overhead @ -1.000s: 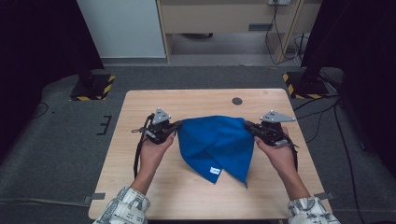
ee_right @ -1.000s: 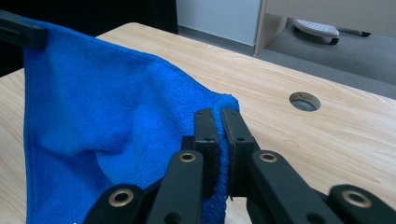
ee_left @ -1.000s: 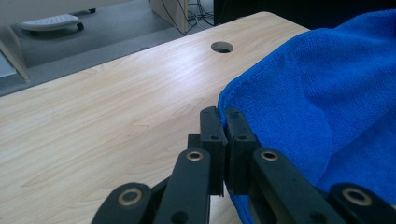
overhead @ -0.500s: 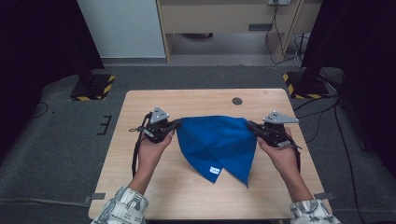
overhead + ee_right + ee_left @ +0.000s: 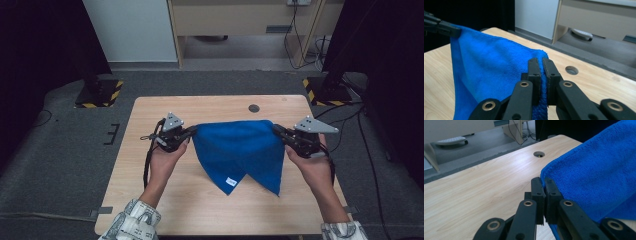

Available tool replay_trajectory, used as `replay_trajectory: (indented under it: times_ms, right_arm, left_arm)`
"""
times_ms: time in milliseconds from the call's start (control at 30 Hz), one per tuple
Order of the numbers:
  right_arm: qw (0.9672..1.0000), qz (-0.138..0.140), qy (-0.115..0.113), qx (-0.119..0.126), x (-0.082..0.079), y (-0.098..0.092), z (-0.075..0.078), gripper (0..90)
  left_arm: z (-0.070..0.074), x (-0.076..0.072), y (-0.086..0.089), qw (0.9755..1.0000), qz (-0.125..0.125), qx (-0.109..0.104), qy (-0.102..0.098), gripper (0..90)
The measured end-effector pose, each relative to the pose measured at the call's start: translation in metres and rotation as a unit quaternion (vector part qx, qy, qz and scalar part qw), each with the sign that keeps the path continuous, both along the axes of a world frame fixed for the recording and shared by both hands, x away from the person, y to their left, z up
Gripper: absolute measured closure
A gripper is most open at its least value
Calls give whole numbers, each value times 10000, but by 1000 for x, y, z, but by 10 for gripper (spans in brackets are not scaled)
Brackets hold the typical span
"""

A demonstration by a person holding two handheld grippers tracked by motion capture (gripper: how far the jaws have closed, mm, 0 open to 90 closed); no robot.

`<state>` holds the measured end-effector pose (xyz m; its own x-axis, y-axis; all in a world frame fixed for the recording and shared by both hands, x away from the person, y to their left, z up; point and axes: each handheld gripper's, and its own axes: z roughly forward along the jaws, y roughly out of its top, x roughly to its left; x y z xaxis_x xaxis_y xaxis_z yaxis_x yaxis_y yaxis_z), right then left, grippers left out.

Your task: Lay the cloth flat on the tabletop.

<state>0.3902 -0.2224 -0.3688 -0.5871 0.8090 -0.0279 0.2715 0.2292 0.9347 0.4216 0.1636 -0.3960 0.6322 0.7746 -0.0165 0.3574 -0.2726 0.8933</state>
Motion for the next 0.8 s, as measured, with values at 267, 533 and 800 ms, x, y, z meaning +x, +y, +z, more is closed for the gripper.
replay_trajectory:
  times_ms: [267, 533, 800]
  right_arm:
    - [9998, -67, -201, 42, -7, -4, 11, 858]
    - [9998, -171, -81, -20, 5, -5, -4, 858]
    - [9999, -81, -64, -37, 2, 3, -5, 858]
  left_arm:
    - [8, -2, -3, 10000, -48, 13, -68, 874]
    - [13, 3, -3, 10000, -13, 26, -63, 874]
    - [13, 4, 5, 9999, 78, 87, -57, 874]
